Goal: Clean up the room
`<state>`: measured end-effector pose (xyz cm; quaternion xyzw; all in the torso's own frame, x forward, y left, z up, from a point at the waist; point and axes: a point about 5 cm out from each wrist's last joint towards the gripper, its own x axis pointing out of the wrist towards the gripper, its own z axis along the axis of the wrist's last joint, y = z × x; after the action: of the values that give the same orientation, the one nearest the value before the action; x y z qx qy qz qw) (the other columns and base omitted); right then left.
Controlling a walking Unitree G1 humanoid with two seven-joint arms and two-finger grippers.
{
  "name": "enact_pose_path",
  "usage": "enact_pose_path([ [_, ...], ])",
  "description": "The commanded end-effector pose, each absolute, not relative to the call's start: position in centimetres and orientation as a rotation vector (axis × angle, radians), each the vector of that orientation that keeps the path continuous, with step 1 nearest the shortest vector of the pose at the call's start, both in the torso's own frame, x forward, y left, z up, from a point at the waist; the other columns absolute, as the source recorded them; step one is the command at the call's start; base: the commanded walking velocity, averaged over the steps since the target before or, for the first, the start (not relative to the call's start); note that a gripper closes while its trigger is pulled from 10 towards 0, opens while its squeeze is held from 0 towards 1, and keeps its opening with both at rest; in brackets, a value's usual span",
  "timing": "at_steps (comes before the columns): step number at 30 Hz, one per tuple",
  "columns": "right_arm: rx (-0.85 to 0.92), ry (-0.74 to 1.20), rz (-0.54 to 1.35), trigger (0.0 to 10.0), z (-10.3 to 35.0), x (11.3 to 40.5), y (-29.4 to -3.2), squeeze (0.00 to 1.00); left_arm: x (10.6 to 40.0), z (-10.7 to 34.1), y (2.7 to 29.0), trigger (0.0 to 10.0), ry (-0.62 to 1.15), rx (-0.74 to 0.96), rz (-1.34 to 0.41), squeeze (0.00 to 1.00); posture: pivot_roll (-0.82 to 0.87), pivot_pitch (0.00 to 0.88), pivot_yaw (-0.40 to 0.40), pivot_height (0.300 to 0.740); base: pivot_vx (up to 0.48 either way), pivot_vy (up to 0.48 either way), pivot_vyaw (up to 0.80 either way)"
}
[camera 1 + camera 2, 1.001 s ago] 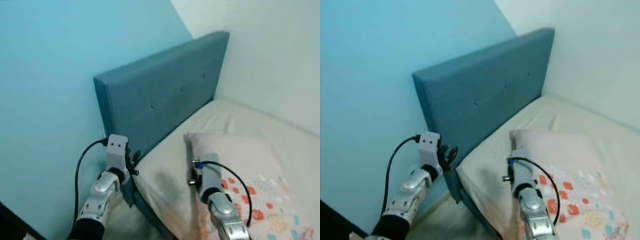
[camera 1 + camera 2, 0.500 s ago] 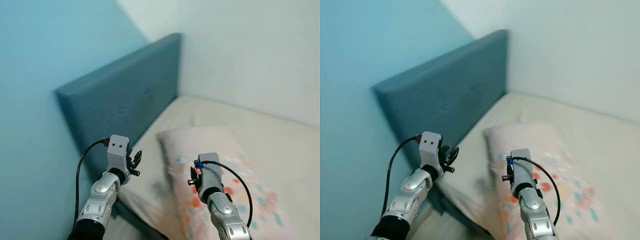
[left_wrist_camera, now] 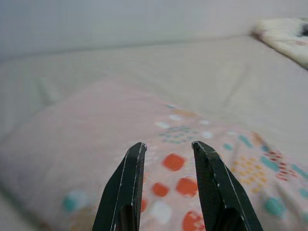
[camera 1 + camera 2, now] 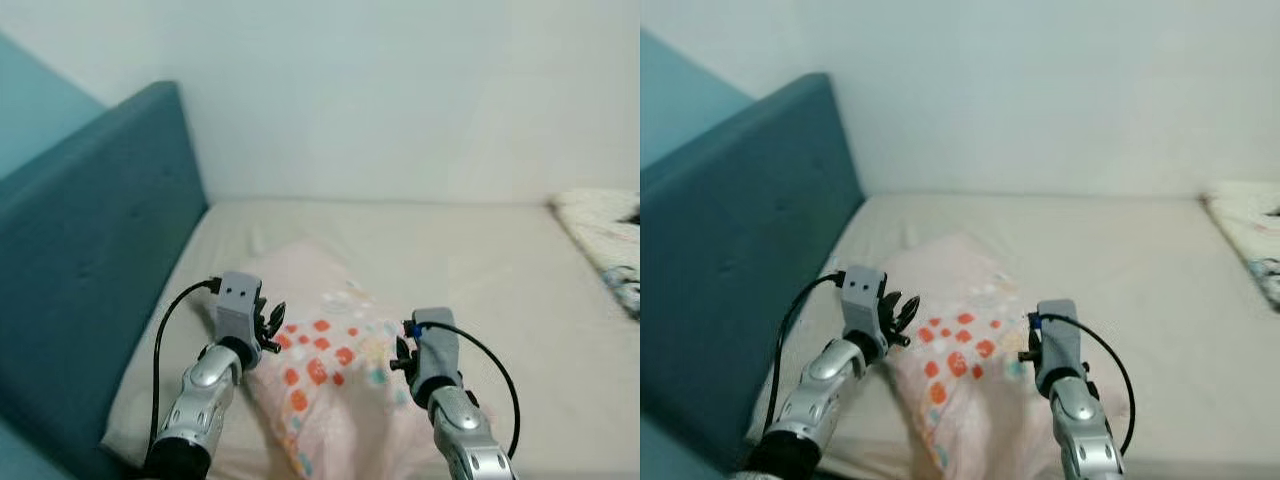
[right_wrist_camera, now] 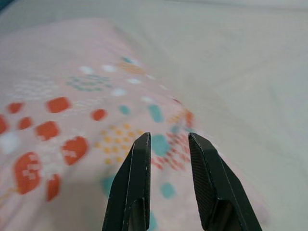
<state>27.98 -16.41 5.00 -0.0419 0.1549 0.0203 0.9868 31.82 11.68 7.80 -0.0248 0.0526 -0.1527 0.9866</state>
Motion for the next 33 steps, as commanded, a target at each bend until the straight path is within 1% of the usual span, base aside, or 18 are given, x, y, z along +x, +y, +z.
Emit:
enact_pose_path([
  [1, -0.075, 0.326, 0.053, 10.0, 4.9, 28.0, -16.3, 0.0, 31.8, 7.5, 12.2, 10.0, 0.116, -0.025, -0.279, 0.0, -0.04, 0.0, 0.041, 0.74, 0.0, 0.0, -0.8],
  [5, -0.081, 0.325, 0.077, 10.0, 5.0, 28.0, -16.1, 0.0, 31.6, 7.3, 13.0, 10.0, 0.117, -0.006, -0.219, 0.0, -0.04, 0.001, 0.04, 0.74, 0.0, 0.0, -0.8],
  [8, -0.088, 0.31, 0.113, 10.0, 5.1, 28.1, -15.9, 0.0, 31.5, 7.2, 13.8, 10.0, 0.115, 0.0, -0.166, 0.0, -0.04, 0.002, 0.037, 0.74, 0.0, 0.0, 0.0],
  [10, -0.089, 0.274, 0.201, 10.0, 5.7, 28.2, -15.0, 0.0, 31.3, 7.2, 15.1, 10.0, 0.107, 0.014, -0.077, 0.0, -0.03, 0.004, 0.034, 0.74, 0.0, 0.0, 0.0],
  [13, -0.09, 0.261, 0.236, 10.0, 5.9, 28.2, -14.6, 0.0, 31.3, 7.2, 15.6, 10.0, 0.103, 0.02, -0.047, 0.0, -0.03, 0.004, 0.034, 0.74, 0.0, 0.0, 0.0],
  [14, -0.096, 0.248, 0.276, 10.0, 6.0, 28.2, -14.2, 0.0, 31.2, 7.2, 16.1, 10.0, 0.103, 0.025, -0.013, 0.0, -0.03, 0.005, 0.034, 0.74, 0.0, 0.0, 0.0],
  [16, -0.15, 0.229, 0.344, 10.0, 6.2, 28.2, -13.3, 0.0, 30.9, 6.9, 17.5, 10.0, 0.113, 0.011, 0.088, 0.0, -0.03, 0.006, 0.03, 0.74, 0.0, 0.0, 0.0],
  [17, -0.15, 0.229, 0.344, 10.0, 6.2, 28.2, -13.3, 0.0, 30.9, 6.9, 17.5, 10.0, 0.113, 0.011, 0.088, 0.0, -0.03, 0.006, 0.03, 0.74, 0.0, 0.0, 0.0],
  [18, -0.186, 0.219, 0.398, 10.0, 6.1, 28.1, -12.6, 0.0, 30.6, 6.6, 18.4, 10.0, 0.131, -0.002, 0.14, 0.0, -0.02, 0.004, 0.027, 0.74, 0.0, 0.0, 0.0],
  [21, -0.216, 0.215, 0.448, 10.0, 6.1, 27.8, -12.1, 0.0, 30.5, 6.4, 18.6, 10.0, 0.143, -0.002, 0.145, 0.0, -0.02, 0.003, 0.026, 0.74, 0.0, 0.0, 0.0],
  [23, -0.267, 0.213, 0.529, 10.0, 5.8, 27.4, -11.3, 0.0, 30.3, 6.2, 18.8, 10.0, 0.161, 0.007, 0.148, 0.0, -0.02, 0.003, 0.026, 0.74, 0.0, 0.0, 0.0],
  [26, -0.27, 0.223, 0.539, 10.0, 5.4, 27.1, -11.1, 0.0, 30.2, 6.1, 18.7, 10.0, 0.169, 0.007, 0.13, 0.0, -0.02, 0.001, 0.022, 0.74, 0.0, 0.0, 0.0],
  [31, -0.235, 0.236, 0.472, 10.0, 5.0, 27.2, -11.7, 0.0, 30.3, 6.4, 17.7, 10.0, 0.148, -0.004, 0.073, 0.0, -0.02, 0.0, 0.02, 0.74, 0.0, 0.0, 0.0],
  [33, -0.185, 0.255, 0.365, 10.0, 4.7, 27.4, -12.8, 0.0, 30.6, 6.9, 16.4, 10.0, 0.116, -0.02, -0.001, 0.0, -0.02, 0.0, 0.023, 0.74, 0.0, 0.0, 0.0],
])
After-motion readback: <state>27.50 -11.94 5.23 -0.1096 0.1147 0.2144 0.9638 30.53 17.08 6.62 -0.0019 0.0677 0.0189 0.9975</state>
